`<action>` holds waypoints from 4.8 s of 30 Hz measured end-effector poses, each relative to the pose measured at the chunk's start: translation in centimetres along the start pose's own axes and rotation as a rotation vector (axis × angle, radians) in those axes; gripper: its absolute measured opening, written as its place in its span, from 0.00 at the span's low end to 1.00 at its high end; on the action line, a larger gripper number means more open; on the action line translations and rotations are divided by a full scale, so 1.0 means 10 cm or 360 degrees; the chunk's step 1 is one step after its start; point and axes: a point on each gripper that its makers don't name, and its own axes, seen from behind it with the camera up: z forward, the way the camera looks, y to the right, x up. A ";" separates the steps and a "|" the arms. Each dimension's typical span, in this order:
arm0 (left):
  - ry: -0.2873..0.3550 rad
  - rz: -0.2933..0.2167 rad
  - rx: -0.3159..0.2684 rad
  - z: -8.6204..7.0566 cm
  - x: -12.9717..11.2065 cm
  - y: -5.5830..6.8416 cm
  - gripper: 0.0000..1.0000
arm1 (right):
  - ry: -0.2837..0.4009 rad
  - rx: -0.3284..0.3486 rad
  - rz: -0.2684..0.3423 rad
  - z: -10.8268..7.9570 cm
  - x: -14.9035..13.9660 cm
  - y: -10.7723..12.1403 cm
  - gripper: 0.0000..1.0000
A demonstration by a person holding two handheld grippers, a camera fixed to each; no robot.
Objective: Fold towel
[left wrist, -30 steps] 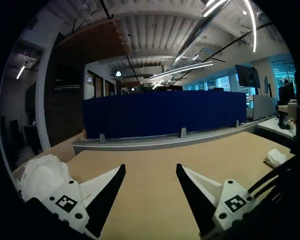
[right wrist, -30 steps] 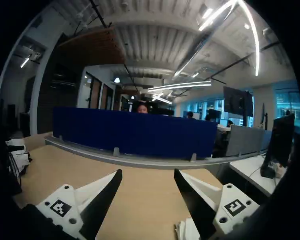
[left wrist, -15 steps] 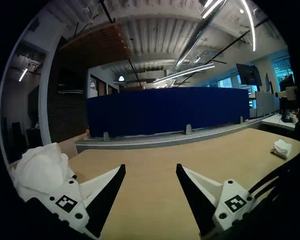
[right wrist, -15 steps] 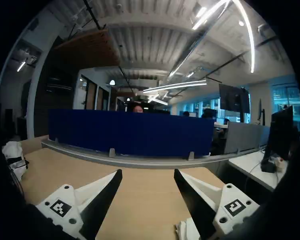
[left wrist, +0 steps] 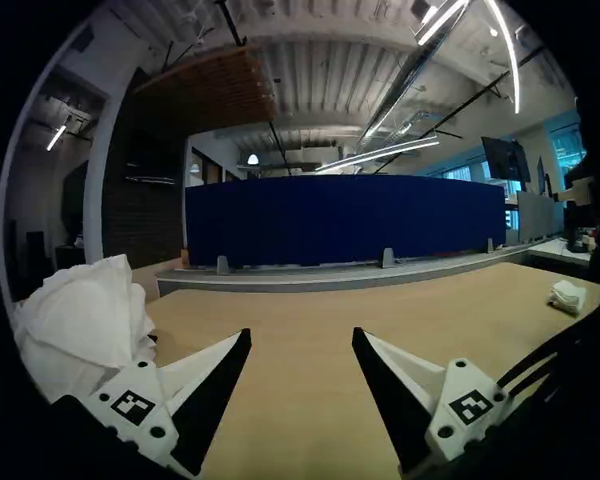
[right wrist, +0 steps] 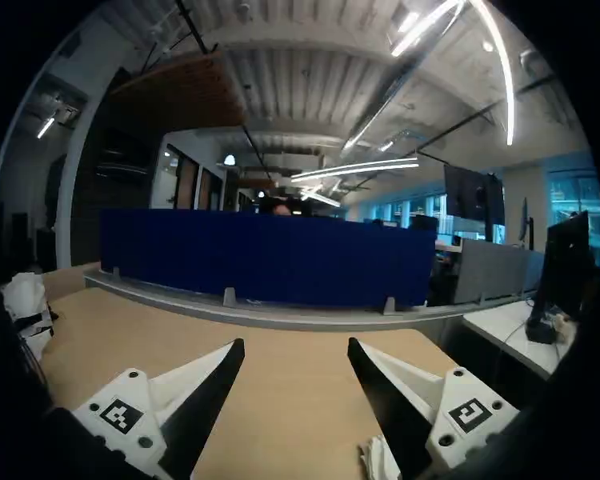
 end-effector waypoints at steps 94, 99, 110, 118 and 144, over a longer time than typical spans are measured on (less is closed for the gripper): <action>0.0047 -0.0048 -0.0016 -0.06 0.02 -0.06 0.94 | 0.0071 0.0015 0.0352 0.04 -1.22 0.20 1.00; 0.0047 -0.0049 -0.0011 -0.07 0.02 -0.05 0.94 | 0.0073 0.0037 0.0338 0.04 -1.24 0.15 1.00; 0.0047 -0.0048 -0.0005 -0.08 0.01 -0.06 0.94 | 0.0101 0.0028 0.0287 0.04 -1.24 0.16 1.00; 0.0047 -0.0049 -0.0006 -0.08 0.01 -0.06 0.94 | 0.0114 0.0018 0.0251 -0.01 -1.26 0.15 1.00; 0.0047 -0.0048 -0.0006 -0.05 0.01 -0.06 0.94 | 0.0111 0.0019 0.0141 0.00 -1.31 0.08 1.00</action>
